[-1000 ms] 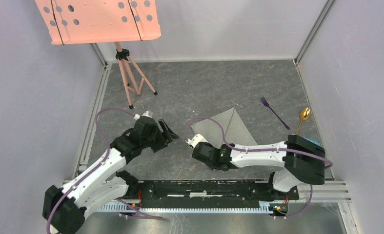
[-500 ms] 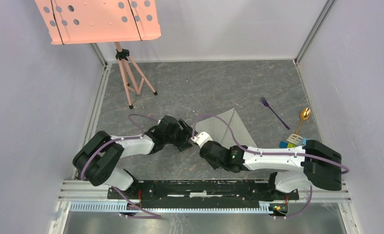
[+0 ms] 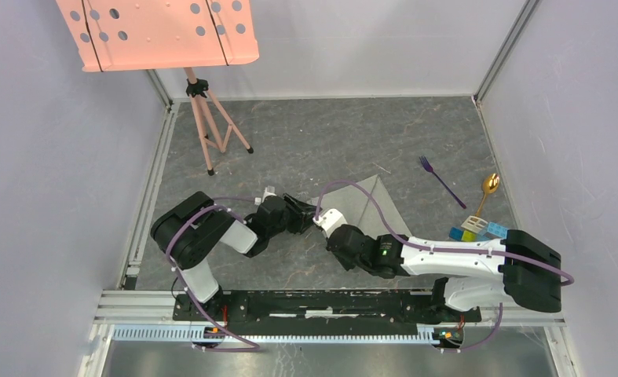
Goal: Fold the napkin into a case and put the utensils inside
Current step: Pick up the upper triangle-folded napkin from the center of the board, then turn over the upper triangle folded napkin at the center of the board.
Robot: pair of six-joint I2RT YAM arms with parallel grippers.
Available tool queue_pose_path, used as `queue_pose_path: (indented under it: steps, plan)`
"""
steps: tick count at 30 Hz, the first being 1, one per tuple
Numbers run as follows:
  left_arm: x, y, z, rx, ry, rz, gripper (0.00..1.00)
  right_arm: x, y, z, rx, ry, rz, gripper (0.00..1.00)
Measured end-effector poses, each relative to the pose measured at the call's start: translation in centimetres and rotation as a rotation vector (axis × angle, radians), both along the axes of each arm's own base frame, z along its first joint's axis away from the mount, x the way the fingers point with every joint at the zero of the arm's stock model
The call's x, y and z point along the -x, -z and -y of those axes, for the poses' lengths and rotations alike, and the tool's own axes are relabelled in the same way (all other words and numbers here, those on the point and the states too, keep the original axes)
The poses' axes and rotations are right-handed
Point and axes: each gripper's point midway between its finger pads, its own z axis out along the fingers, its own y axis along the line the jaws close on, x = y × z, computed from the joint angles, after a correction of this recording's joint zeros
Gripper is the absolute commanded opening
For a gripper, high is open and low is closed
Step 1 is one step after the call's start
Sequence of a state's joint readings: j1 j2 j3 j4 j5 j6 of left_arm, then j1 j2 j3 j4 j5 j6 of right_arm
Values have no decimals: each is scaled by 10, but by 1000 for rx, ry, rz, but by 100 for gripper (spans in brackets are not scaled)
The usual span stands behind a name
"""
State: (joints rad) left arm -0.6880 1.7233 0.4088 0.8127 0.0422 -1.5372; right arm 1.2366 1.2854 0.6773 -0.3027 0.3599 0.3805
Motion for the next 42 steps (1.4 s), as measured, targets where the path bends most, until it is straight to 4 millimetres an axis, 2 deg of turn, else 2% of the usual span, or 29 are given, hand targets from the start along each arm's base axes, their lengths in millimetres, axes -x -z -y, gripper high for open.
queue_pose_path:
  steps: [6,8,11,13,16,19,20,23,25,27,29,30,32,34,36,38,41,42]
  plan:
    - [0,10,-10,-25,-31,0,9,0,2,2,5,-1,-1,0]
    - [-1,10,-14,-34,-30,-5,3,1,2,0,3,-12,0,0]
    - [1,-1,-20,-26,-3,-9,2,3,4,-8,-4,-47,-3,0]
    - [-4,-13,-38,-25,-18,-14,2,7,2,-21,-19,-81,-8,0]
    - [1,-33,-71,-65,-40,-39,2,15,-12,-61,-85,-153,-24,0]
    - [10,-66,-119,-156,-115,-43,2,31,-43,-124,-233,-254,-56,0]
    - [15,-82,-137,-196,-146,-38,2,37,-54,-145,-292,-287,-71,0]
    - [30,-149,-194,-344,-262,0,2,51,-99,-210,-515,-375,-114,0]
    - [46,-194,-228,-471,-336,14,2,61,-130,-240,-667,-424,-153,0]
    - [61,-225,-250,-584,-364,26,2,75,-163,-261,-830,-485,-213,0]
    - [71,-238,-264,-682,-356,13,2,86,-185,-269,-944,-526,-270,0]
    - [74,-239,-270,-734,-340,-5,2,91,-194,-268,-1006,-543,-307,0]
    - [74,-231,-277,-821,-289,-61,2,88,-199,-261,-1088,-543,-362,0]
    - [64,-212,-275,-904,-199,-135,2,75,-186,-248,-1135,-505,-424,0]
    - [50,-187,-264,-985,-81,-202,2,59,-158,-233,-1155,-444,-495,0]
    - [32,-154,-242,-1065,66,-267,2,44,-120,-215,-1146,-366,-572,0]
    - [9,-93,-204,-1126,262,-368,2,28,-65,-181,-1106,-238,-642,0]
    - [5,-75,-194,-1136,309,-393,2,23,-52,-170,-1091,-203,-651,0]
